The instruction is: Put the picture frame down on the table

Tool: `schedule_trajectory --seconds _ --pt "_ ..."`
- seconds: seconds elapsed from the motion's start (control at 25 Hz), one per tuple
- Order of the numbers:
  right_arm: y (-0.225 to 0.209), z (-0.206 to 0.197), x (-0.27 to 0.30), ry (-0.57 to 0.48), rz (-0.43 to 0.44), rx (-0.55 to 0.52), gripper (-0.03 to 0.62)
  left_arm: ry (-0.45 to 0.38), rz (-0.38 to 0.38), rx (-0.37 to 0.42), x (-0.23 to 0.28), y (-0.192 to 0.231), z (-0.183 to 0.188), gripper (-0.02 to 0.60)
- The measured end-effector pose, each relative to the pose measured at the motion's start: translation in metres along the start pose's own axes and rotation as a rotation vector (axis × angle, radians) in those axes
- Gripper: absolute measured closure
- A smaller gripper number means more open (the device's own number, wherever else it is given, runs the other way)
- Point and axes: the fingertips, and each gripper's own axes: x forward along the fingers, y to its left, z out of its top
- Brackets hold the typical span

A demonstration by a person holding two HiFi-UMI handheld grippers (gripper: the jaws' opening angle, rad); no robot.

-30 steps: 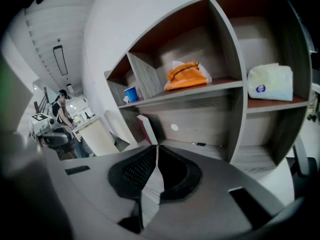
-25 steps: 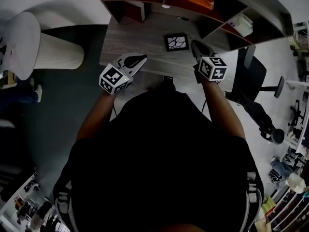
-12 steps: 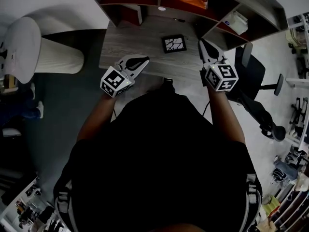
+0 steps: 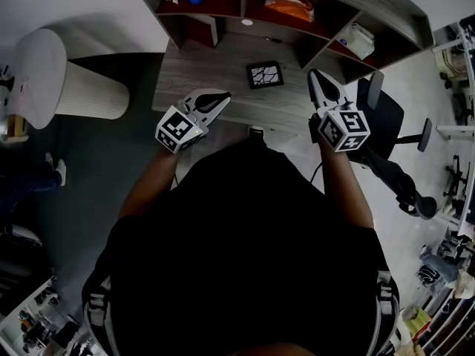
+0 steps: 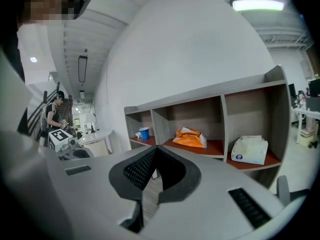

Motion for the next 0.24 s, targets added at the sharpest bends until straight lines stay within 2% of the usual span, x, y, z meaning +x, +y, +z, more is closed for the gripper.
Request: schedule_trajectory --seconds 0.24 --pt "0.0081 0.0044 -0.0079 -0.001 0.027 0.035 0.586 -0.008 0.011 -0.007 -0.007 -0.0042 0.0023 0.565"
